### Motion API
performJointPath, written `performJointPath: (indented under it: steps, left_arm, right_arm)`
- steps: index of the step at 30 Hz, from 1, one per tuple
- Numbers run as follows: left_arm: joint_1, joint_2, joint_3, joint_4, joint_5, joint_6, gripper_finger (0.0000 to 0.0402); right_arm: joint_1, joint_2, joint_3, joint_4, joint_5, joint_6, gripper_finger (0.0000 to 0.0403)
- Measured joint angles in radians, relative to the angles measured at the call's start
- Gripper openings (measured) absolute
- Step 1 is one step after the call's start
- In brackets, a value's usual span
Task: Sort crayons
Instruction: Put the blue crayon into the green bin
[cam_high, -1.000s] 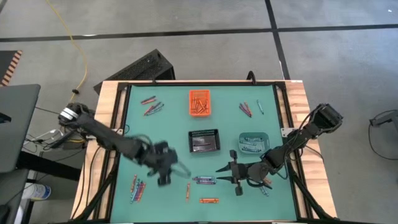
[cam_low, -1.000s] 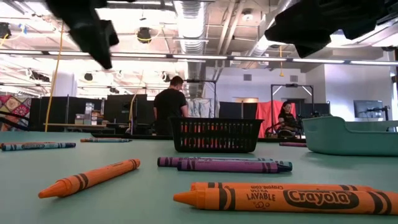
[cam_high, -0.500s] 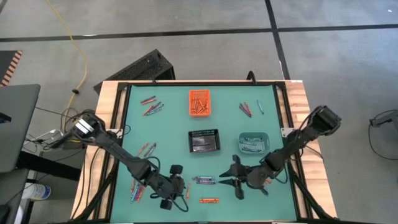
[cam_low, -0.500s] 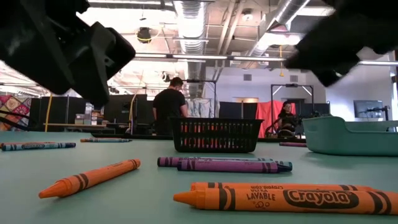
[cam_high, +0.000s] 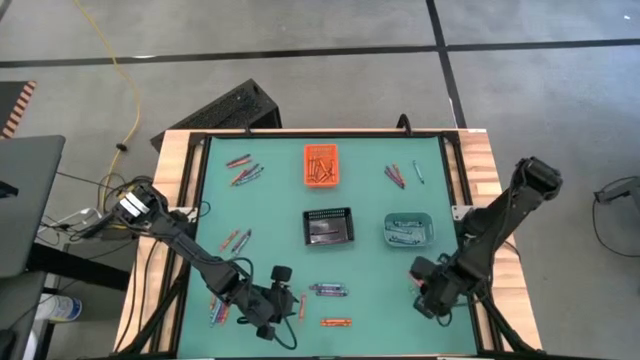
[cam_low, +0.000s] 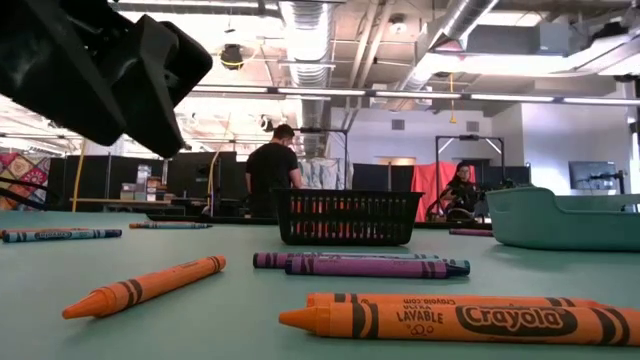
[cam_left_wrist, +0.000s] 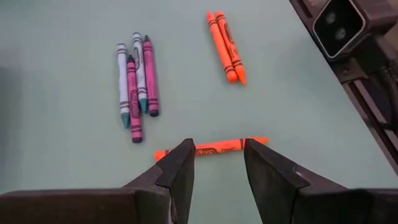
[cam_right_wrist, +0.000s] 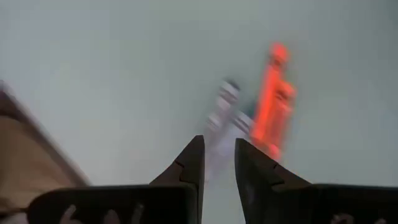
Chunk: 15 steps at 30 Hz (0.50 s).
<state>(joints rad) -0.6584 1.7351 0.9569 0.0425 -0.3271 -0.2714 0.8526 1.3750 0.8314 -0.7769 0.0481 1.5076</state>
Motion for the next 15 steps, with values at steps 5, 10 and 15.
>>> performJointPath:
  steps: [5, 10, 15]
  left_arm:
    - [-0.009, 0.000, 0.000, 0.002, 0.000, 0.017, 0.0130]
    - [-0.009, 0.000, 0.000, 0.007, 0.000, 0.016, 0.0130]
    - [-0.008, 0.000, 0.000, 0.011, -0.001, 0.017, 0.0130]
  right_arm:
    - [0.072, 0.044, -0.001, -0.061, -0.050, -0.017, 0.0082]
    - [0.118, 0.111, -0.001, -0.059, -0.074, -0.015, 0.0090]
    - [0.125, 0.136, -0.001, 0.015, -0.194, 0.096, 0.0113]
